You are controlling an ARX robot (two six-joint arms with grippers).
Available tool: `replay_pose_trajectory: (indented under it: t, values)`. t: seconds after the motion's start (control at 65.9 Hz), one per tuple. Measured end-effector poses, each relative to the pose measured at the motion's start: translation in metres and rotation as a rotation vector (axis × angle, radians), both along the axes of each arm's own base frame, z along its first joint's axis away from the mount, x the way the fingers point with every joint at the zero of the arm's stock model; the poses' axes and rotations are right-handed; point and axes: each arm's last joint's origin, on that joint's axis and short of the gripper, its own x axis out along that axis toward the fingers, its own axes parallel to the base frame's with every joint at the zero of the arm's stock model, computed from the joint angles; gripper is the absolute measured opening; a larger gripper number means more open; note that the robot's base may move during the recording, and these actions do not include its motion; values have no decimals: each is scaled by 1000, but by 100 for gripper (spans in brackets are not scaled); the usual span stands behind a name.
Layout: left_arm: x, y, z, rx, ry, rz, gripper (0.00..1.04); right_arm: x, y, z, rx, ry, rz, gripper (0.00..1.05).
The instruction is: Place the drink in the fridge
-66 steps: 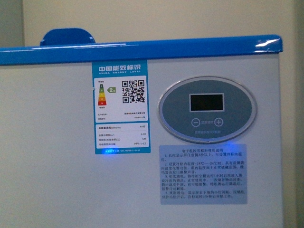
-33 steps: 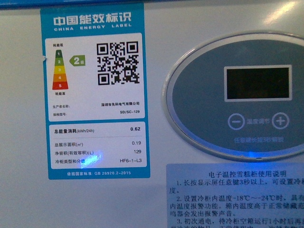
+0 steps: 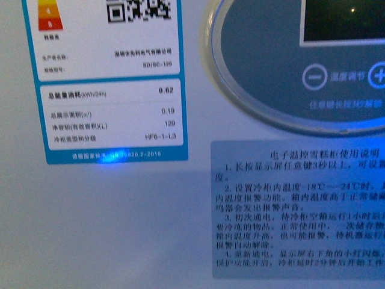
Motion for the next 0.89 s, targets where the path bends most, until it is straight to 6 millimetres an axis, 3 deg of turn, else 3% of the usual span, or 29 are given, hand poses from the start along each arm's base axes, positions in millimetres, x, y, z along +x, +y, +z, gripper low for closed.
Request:
replay_pose_trajectory:
  t: [0.182,0.516,0.895]
  values:
    - [0,0,0,0,0,0,97,45,-1,-83,10,107,100,97]
    - [0,0,0,0,0,0,97,76,16,-179,-55,248,170,97]
    - [0,0,0,0,0,0,97,100,26,-230,-88,245,212,97]
